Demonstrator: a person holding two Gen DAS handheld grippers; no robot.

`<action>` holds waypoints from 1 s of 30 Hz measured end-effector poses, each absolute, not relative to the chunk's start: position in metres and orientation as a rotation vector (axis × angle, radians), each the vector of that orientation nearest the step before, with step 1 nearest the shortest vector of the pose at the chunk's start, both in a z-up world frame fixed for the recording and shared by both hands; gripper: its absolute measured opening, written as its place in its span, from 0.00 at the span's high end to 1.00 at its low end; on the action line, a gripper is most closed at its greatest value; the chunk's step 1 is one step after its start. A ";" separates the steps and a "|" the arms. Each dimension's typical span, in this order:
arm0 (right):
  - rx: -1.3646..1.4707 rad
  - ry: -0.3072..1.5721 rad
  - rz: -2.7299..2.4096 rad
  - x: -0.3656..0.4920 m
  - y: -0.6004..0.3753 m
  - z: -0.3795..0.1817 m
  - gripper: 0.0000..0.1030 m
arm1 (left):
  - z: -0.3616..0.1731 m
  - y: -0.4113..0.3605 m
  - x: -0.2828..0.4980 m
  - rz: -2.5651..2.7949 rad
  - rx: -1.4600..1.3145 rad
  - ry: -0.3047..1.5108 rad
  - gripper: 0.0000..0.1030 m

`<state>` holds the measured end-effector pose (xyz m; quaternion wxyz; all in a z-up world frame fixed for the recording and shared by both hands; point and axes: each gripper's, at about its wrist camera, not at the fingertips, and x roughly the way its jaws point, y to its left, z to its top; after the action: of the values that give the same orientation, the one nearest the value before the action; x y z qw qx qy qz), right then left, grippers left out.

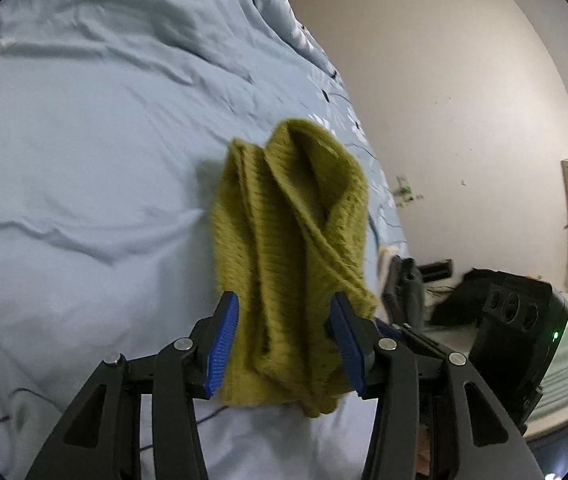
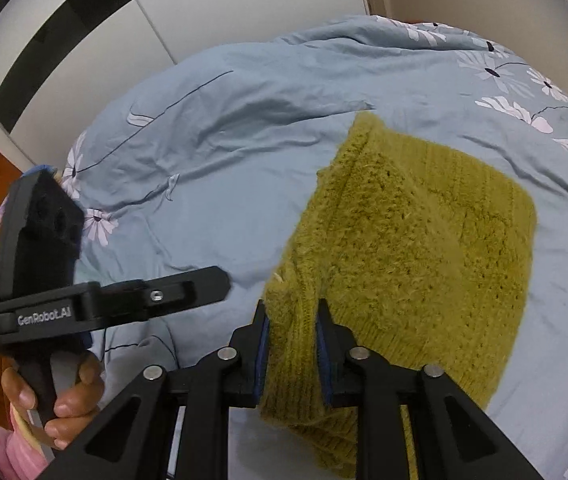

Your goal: Fold clothes

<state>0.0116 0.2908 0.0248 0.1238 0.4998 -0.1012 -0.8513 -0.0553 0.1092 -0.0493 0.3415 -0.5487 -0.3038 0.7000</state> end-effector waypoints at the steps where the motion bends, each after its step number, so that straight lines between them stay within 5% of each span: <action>1: 1.455 -0.312 -2.478 0.013 0.292 0.024 0.74 | -0.049 0.110 -0.054 1.804 -1.426 -0.797 0.49; 7: 1.439 -0.429 -2.472 0.027 0.309 0.022 0.61 | -0.055 0.124 -0.053 1.711 -1.420 -0.812 0.42; 22: 1.331 -0.811 -2.580 0.090 0.373 0.012 0.51 | -0.044 0.147 -0.051 1.712 -1.435 -0.774 0.38; 26: 1.353 -0.903 -2.576 0.096 0.383 0.001 0.51 | -0.039 0.166 -0.051 1.795 -1.473 -0.647 0.39; 30: 1.341 -0.944 -2.570 0.101 0.388 -0.003 0.51 | -0.040 0.163 -0.050 1.783 -1.445 -0.677 0.64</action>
<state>0.1006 0.3876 -0.0029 0.0466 0.4395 -0.3092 -0.8421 -0.0495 0.1628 -0.0399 0.3656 -0.5620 -0.2634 0.6936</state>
